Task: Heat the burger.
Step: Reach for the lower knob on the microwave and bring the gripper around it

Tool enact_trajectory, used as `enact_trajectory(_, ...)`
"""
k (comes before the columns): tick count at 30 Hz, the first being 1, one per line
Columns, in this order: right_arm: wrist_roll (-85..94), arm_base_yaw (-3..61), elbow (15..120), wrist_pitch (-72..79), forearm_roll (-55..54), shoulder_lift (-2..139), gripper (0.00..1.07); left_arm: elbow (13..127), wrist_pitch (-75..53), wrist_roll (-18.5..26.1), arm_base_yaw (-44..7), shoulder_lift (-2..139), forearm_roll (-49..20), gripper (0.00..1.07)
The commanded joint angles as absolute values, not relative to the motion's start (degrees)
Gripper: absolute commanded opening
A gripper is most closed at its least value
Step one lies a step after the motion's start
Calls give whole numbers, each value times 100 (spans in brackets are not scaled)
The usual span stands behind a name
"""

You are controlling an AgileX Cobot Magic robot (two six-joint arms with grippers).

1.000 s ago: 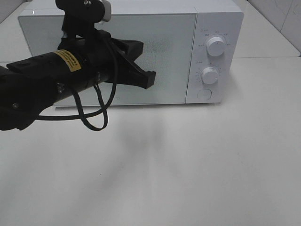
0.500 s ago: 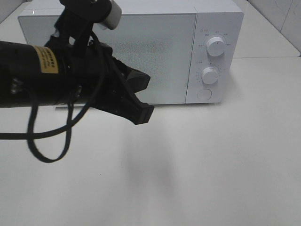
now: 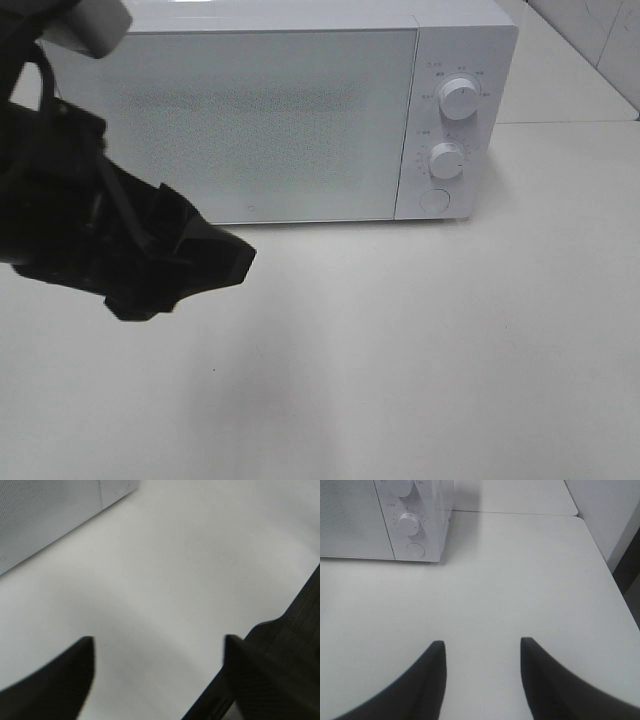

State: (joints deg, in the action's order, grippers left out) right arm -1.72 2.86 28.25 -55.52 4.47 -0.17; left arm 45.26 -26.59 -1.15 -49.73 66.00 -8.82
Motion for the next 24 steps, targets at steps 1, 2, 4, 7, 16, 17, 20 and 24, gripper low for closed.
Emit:
enact_trajectory(1, -138, 286, 2807, -5518, 481, -178, 49, 4509, -3163, -395, -4761, 6400, -779, 102)
enact_trajectory(2, -138, 286, 2807, -5518, 481, -178, 49, 4509, -3421, -367, -4458, 6280, -733, 102)
enact_trajectory(4, -138, 286, 2807, -5518, 481, -178, 49, 4509, -3518, -344, -4332, 6217, -733, 102)
enact_trajectory(7, -138, 286, 2807, -5518, 481, -178, 49, 4509, -3816, -286, -3856, 6010, -728, 102)
enact_trajectory(16, -138, 286, 2807, -5518, 481, -178, 49, 4509, -5042, 733, -1994, 5609, -722, 102)
enact_trajectory(17, -138, 286, 2807, -5518, 481, -178, 49, 4509, -5042, 733, -1994, 5609, -722, 102)
enact_trajectory(20, -138, 286, 2807, -5518, 481, -178, 49, 4486, -5174, 1152, -1341, 5558, -693, 102)
enact_trajectory(24, -138, 286, 2807, -5518, 481, -178, 49, 4188, -5392, 1599, -413, 5300, -670, 102)
